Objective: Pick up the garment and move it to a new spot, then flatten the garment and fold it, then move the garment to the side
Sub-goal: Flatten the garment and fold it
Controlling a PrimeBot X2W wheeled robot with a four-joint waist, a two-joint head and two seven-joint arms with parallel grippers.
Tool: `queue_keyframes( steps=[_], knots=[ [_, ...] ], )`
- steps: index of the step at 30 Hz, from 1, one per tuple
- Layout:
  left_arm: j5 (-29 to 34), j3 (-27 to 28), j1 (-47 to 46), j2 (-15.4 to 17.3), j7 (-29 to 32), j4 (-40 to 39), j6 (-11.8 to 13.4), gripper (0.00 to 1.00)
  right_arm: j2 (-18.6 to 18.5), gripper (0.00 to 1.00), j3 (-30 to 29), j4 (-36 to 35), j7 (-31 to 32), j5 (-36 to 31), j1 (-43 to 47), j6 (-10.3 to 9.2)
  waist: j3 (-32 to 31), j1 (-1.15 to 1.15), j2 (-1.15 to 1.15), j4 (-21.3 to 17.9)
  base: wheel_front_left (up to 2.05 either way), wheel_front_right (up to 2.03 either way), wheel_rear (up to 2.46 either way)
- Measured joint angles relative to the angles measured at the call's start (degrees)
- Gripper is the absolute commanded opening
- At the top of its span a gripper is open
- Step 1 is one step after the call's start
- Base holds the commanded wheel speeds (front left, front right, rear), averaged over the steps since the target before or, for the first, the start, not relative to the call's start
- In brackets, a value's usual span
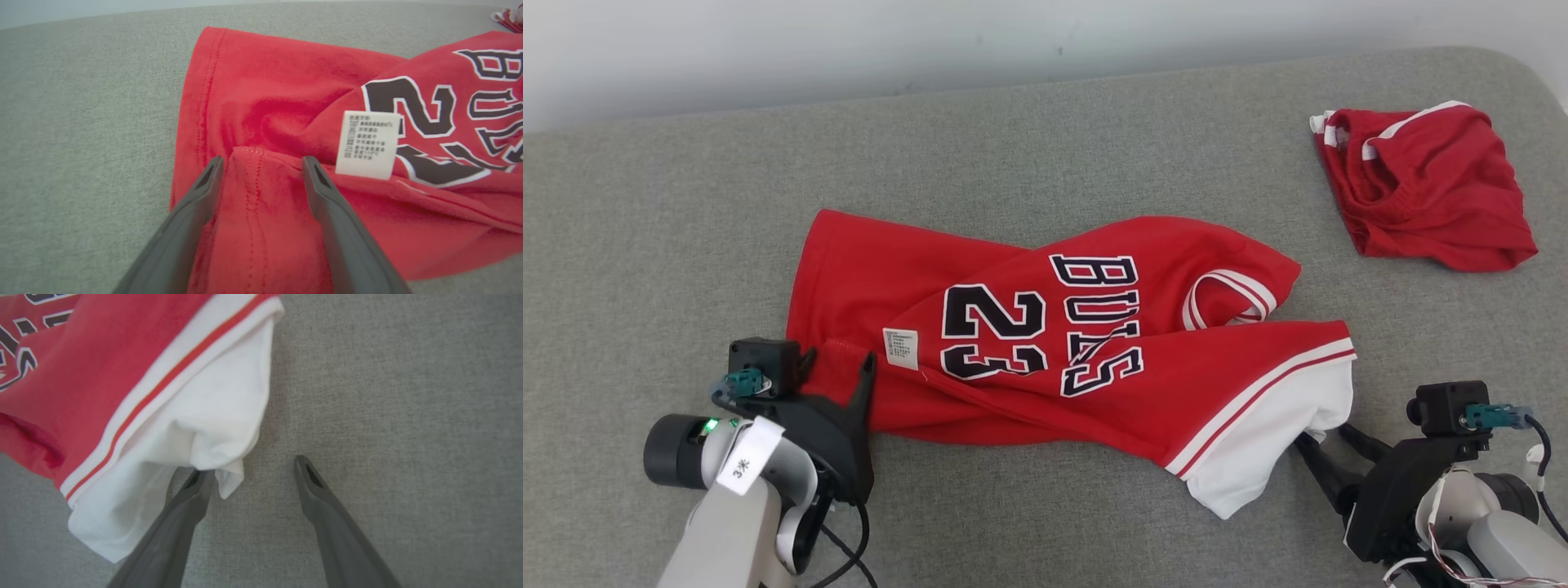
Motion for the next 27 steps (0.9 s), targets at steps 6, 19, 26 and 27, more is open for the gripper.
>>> queue_keyframes(
  steps=[6, 19, 26, 27],
  knots=[
    [-0.3, 0.2, -1.6, -0.1, 0.0, 3.1, 0.0, 1.0, 0.4, 1.0, 0.8, 0.5, 0.0, -0.5, -1.3, 0.27, 0.4, 0.0, 0.0, -0.1, 0.0, 0.0, 0.0],
    [0.7, -1.7, -3.5, -0.7, -3.3, 7.4, -0.5, 0.0, 1.2, 0.0, 2.0, 2.9, -0.3, -1.4, -2.4, 2.33, -0.1, 0.0, 0.0, 0.1, 0.0, 0.0, 0.0],
    [1.4, -1.7, -3.4, -0.4, -7.4, 7.2, 0.5, 0.0, 1.7, 0.0, 1.7, 4.2, -1.0, -1.1, -2.4, 3.79, -2.6, -0.01, 0.0, 1.0, 0.0, 0.0, 0.0],
    [1.4, -1.7, -3.3, -0.4, -7.8, 7.3, 0.5, 0.0, 1.6, 0.0, 1.6, 4.3, -1.0, -1.0, -2.4, 3.8, -3.1, -0.01, 0.0, 1.1, 0.0, 0.0, 0.0]
  ],
)
